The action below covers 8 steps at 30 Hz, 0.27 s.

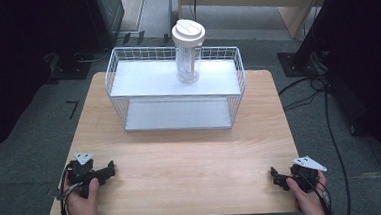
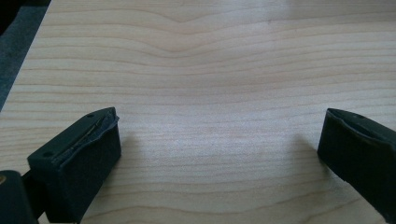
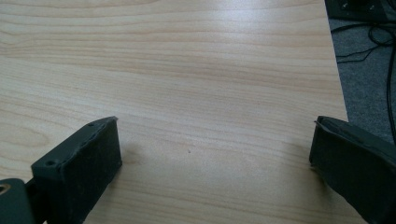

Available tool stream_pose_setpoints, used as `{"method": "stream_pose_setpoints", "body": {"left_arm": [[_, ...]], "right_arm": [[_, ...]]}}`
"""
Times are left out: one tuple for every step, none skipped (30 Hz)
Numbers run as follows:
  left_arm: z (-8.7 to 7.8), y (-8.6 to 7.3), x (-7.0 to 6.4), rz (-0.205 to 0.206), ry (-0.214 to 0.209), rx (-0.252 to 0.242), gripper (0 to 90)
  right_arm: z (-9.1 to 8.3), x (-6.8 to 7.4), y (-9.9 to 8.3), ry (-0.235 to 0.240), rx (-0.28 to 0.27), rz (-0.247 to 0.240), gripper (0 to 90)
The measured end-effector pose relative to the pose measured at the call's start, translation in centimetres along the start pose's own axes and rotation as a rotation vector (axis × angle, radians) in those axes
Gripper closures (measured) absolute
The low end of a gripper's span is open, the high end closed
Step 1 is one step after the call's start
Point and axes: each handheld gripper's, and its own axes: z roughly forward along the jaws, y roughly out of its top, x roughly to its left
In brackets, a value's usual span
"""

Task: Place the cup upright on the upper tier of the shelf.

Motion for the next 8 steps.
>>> {"method": "stream_pose_setpoints", "body": {"left_arm": [[0.0,0.0,0.0,0.0,0.0,0.0,0.0],[0.0,0.0,0.0,0.0,0.0,0.0,0.0],[0.0,0.0,0.0,0.0,0.0,0.0,0.0],[0.0,0.0,0.0,0.0,0.0,0.0,0.0],[0.0,0.01,0.0,0.0,0.0,0.001,0.0],[0.0,0.0,0.0,0.0,0.0,0.0,0.0],[0.0,0.0,0.0,0.0,0.0,0.0,0.0],[0.0,0.0,0.0,0.0,0.0,0.0,0.0]], "right_arm": [[0.03,-0.03,0.03,0.001,0.0,-0.002,1.9],[0.03,-0.03,0.03,0.001,0.0,-0.002,1.9],[0.03,-0.03,0.03,0.001,0.0,-0.002,1.9],[0.03,-0.03,0.03,0.0,0.0,-0.002,1.9],[0.03,-0.02,0.03,0.0,0.0,-0.001,1.9],[0.03,-0.03,0.04,0.001,0.0,-0.002,1.9],[0.03,-0.02,0.04,0.0,0.0,-0.001,1.8],[0.04,-0.02,0.05,-0.001,0.002,-0.002,1.7]]}}
